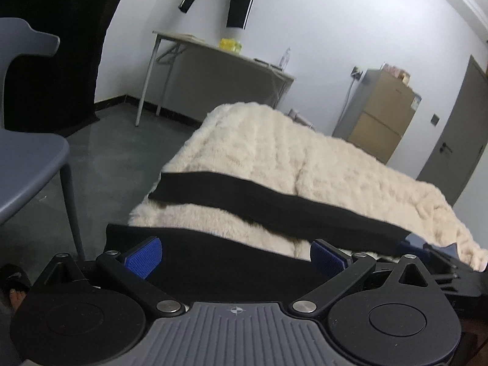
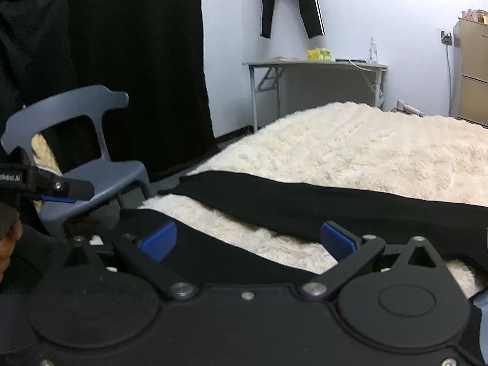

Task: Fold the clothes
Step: 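Lay the black garment flat in a long strip with both tools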

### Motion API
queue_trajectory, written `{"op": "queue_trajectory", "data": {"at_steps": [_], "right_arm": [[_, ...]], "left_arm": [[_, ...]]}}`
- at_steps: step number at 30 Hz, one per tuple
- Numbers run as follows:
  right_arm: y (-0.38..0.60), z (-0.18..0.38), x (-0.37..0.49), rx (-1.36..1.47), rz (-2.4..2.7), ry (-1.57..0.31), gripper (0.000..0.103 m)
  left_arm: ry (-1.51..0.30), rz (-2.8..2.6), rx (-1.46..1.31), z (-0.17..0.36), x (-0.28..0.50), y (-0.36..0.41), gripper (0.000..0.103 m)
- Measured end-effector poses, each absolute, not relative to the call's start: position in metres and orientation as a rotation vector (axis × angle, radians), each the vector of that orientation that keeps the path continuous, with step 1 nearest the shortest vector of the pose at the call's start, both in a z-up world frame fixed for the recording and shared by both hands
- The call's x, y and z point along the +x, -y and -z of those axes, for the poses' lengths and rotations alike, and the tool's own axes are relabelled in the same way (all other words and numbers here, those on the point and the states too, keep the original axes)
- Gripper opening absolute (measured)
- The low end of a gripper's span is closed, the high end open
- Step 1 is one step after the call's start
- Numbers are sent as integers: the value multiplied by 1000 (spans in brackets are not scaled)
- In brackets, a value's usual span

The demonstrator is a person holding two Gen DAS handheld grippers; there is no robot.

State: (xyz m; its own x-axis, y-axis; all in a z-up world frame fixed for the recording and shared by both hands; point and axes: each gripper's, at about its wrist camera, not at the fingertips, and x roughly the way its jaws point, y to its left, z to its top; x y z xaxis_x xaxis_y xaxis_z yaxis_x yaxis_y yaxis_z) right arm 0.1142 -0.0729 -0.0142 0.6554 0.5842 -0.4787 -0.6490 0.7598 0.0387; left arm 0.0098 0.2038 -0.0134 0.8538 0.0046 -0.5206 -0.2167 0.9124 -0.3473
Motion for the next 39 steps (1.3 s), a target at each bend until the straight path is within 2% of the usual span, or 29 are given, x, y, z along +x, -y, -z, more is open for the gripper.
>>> {"op": "queue_trajectory", "data": {"at_steps": [5,13,27,31,34,36,38,39], "right_arm": [[72,13,128,-86,-605,-654,103],[70,22,137,-101,-530,-742,103],[81,14,132,-121,-548,-720,103],[103,1,121,-270,-592,-636,103],[121,-9,112,-393,-626,-565,103],[137,-16,105,-501,-622,-524,103],[162,-22,94,-669,-618,-510,96],[176,-24,88,-760,-615,-505,86]], "left_arm": [[-585,-120,-435,21,9,-208,103],[-623,-110,-458,24,8,-209,103],[-649,-113,-436,26,12,-205,103],[-639,-74,-424,20,13,-203,103],[-577,53,-328,2,14,-194,103],[-580,157,-128,-11,20,-174,103],[-621,282,147,-16,26,-148,102],[-646,303,254,-10,27,-138,99]]}}
